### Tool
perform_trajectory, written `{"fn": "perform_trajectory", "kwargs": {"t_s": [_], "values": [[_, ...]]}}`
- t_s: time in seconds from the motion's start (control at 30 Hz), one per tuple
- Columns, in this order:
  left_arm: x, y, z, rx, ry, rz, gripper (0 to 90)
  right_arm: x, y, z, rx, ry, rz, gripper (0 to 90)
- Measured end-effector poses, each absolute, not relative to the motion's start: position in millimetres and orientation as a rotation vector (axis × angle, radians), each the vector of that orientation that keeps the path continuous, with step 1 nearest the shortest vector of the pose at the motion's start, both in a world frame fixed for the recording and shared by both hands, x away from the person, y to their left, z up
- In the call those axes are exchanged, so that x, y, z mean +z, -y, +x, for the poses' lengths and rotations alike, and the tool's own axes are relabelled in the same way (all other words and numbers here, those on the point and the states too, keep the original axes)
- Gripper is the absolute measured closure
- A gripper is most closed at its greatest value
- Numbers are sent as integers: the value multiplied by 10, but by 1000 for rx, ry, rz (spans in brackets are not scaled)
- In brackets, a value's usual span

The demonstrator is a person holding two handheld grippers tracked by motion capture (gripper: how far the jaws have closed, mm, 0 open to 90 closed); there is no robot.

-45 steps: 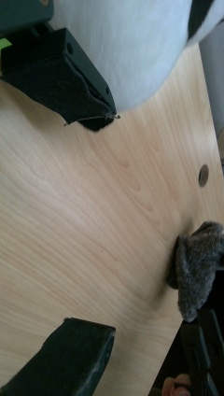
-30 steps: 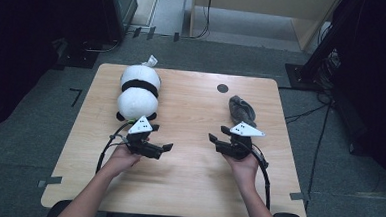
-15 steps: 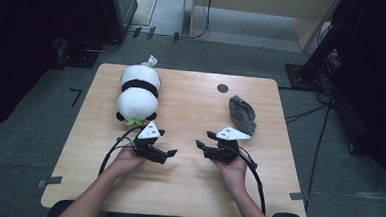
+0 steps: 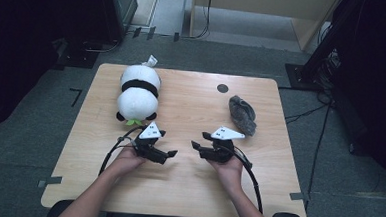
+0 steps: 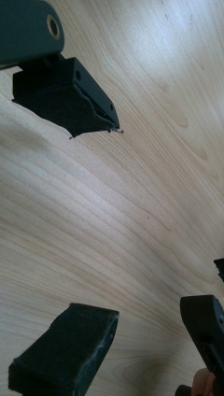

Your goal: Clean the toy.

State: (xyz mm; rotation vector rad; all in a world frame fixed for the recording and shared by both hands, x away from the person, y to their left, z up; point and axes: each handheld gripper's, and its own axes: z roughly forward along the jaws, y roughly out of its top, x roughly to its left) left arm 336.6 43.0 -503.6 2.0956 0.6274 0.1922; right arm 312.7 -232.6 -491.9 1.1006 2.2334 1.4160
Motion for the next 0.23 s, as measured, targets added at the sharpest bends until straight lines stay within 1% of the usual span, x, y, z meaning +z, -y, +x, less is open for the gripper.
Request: {"fn": "perform_trajectory", "kwargs": {"t_s": [0.23], "values": [[-5057, -426, 3362, 214, -603, 2118, 86, -4929, 2318, 3145, 1409, -2238, 1106, 410]]}}
